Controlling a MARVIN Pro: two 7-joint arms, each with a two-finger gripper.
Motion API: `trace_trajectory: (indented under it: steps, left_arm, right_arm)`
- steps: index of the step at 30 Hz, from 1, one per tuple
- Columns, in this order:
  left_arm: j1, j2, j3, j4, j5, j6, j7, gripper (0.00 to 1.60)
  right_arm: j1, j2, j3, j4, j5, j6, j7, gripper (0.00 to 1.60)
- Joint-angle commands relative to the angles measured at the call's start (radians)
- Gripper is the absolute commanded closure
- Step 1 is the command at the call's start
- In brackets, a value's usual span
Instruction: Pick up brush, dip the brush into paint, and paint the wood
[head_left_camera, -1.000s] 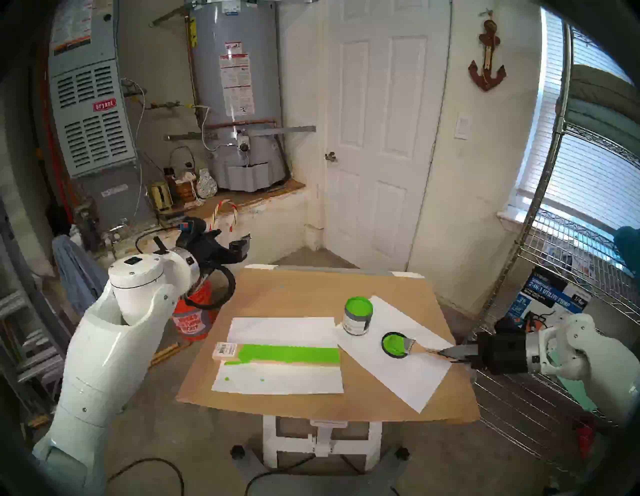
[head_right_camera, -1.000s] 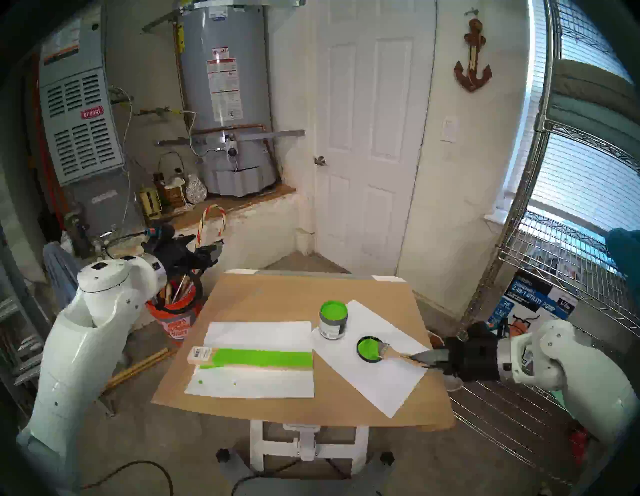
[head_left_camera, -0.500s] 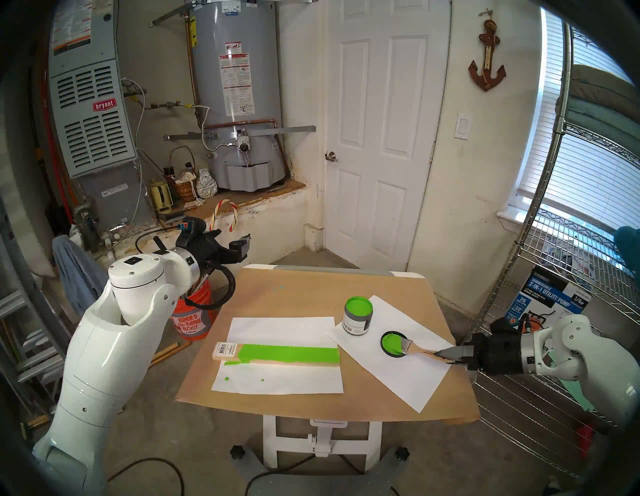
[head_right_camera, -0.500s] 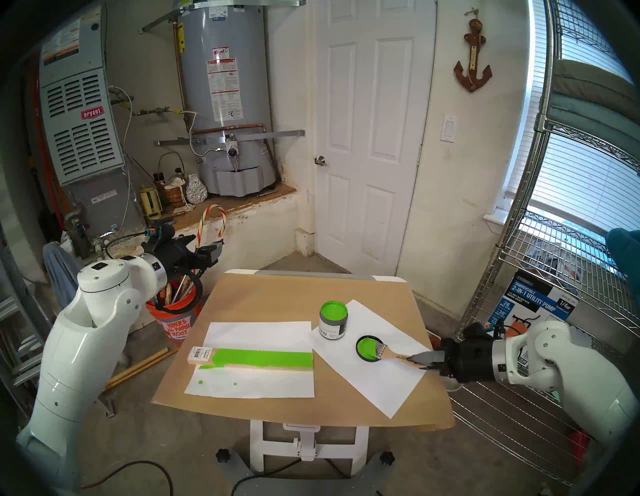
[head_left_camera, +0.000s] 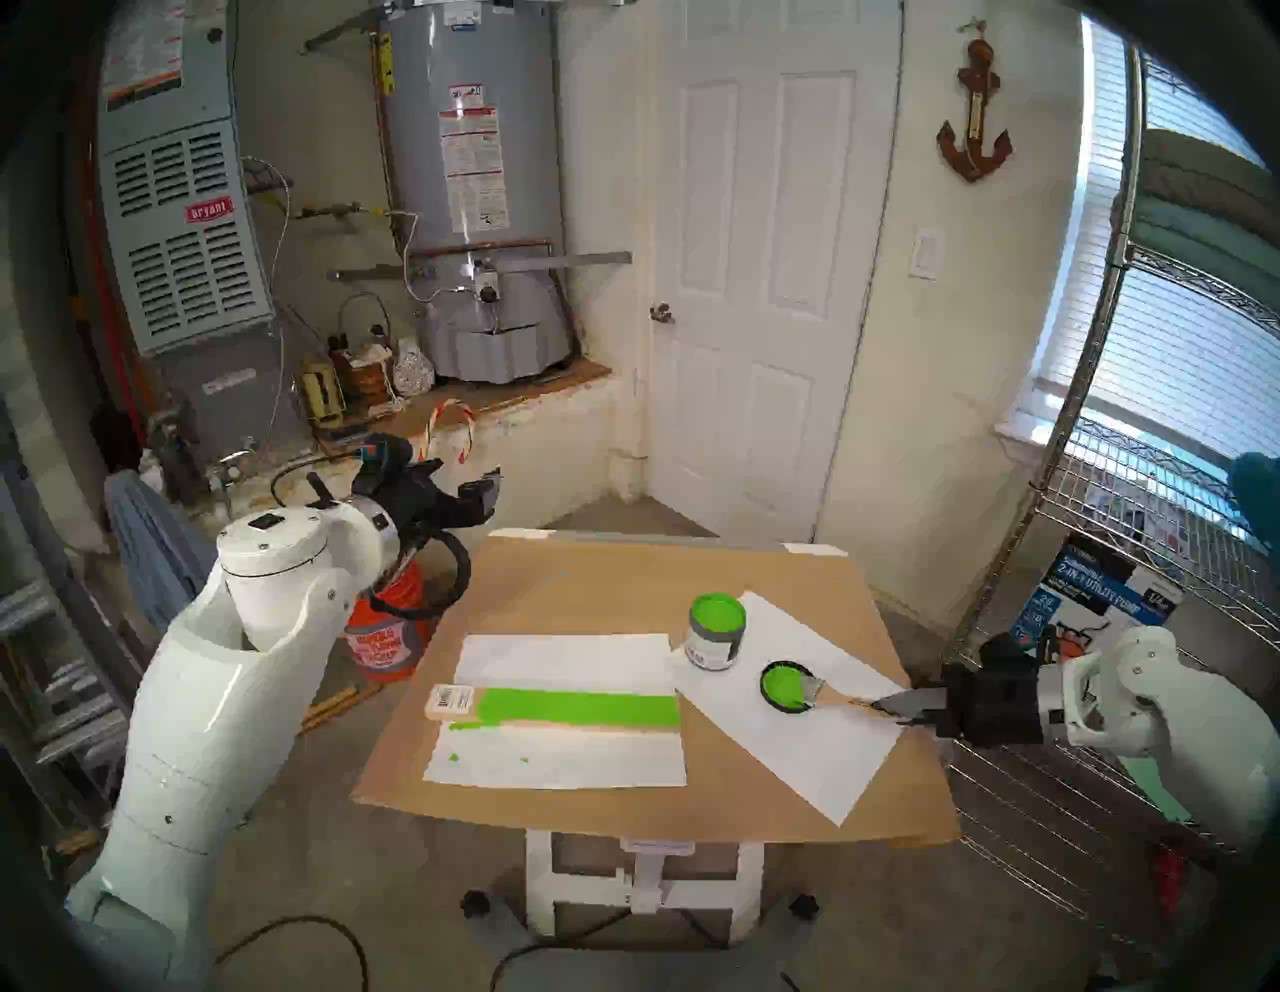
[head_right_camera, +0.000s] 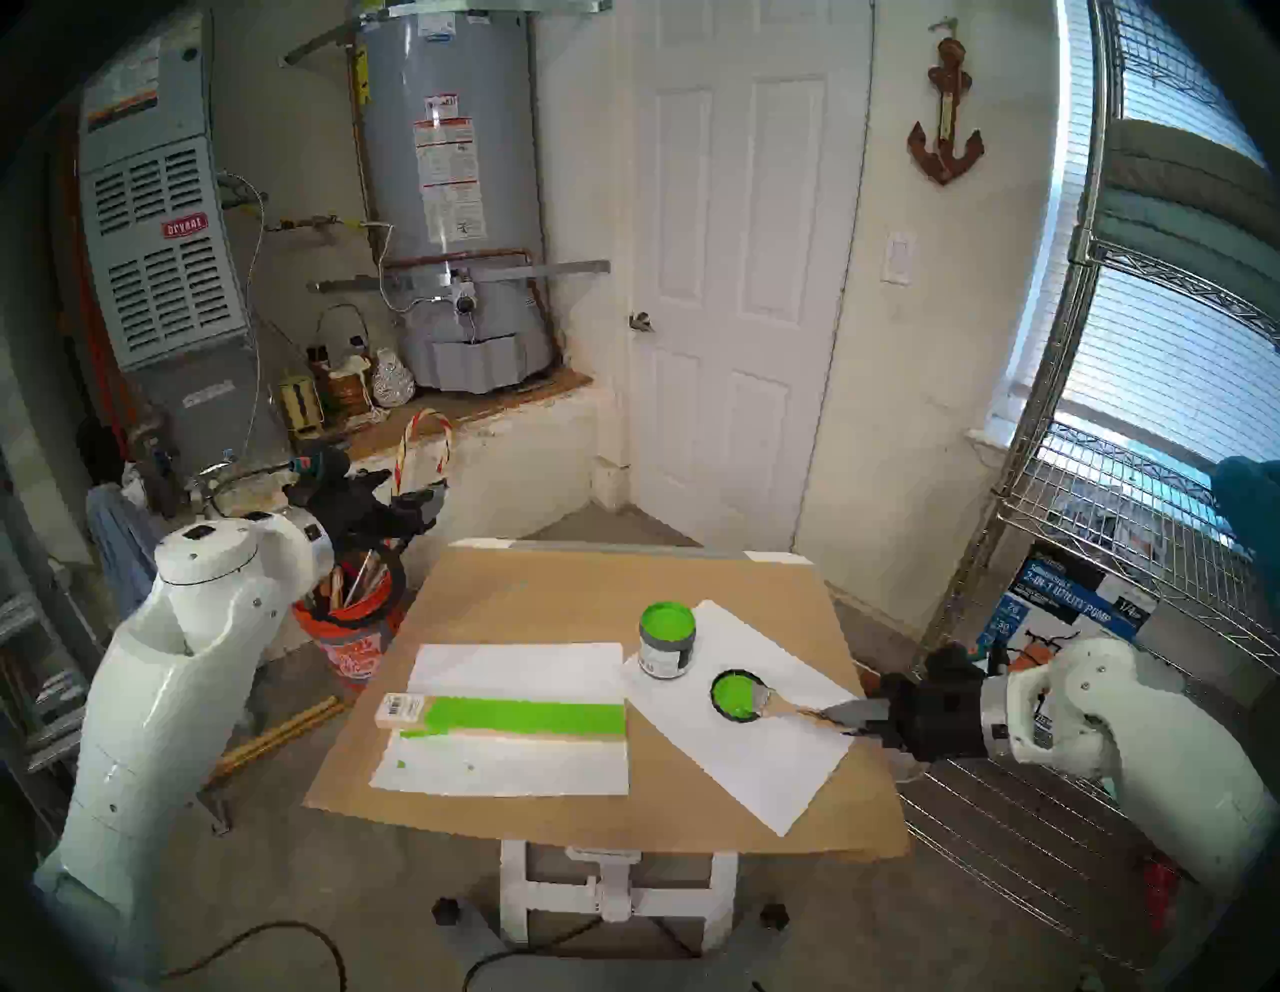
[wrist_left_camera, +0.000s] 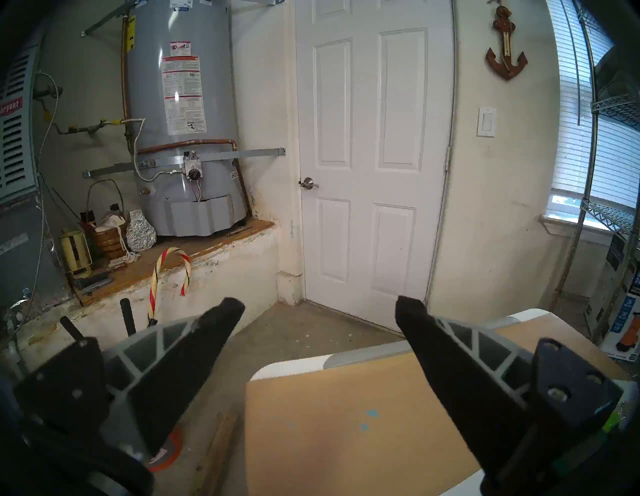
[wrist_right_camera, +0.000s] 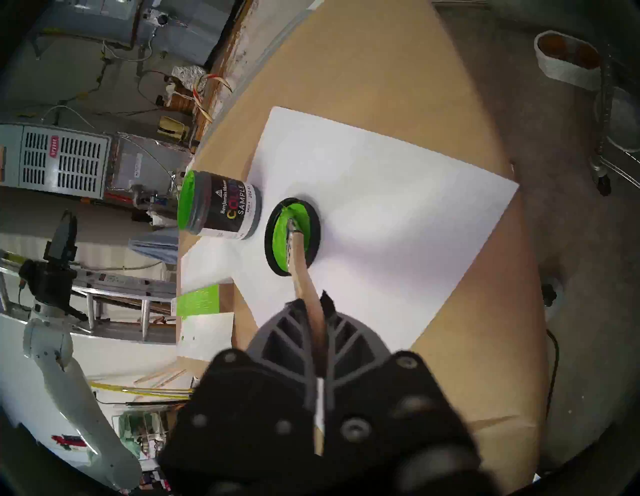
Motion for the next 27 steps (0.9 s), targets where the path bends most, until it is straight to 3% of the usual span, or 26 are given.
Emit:
trace_trajectory:
  steps: [1,7,15,27]
  left_arm:
    - [-0.009,0.002,-0.009,-0.017,-0.002,-0.003,0.0,0.0]
    - [-0.009,0.002,-0.009,-0.017,-0.002,-0.003,0.0,0.0]
    - [-0.009,0.002,-0.009,-0.017,-0.002,-0.003,0.0,0.0]
    - [-0.009,0.002,-0.009,-0.017,-0.002,-0.003,0.0,0.0]
  right_arm:
    - [-0.001,0.005,0.021,-0.012,0.009,0.008,0.009,1.0]
    - [-0.01,0.005,0.029,-0.015,0.012,0.009,0.007,1.0]
    - [-0.021,0.002,0.035,-0.022,0.015,0.009,0.005,0.88]
    - [-0.017,-0.001,0.027,-0.029,0.02,0.001,-0.002,0.89]
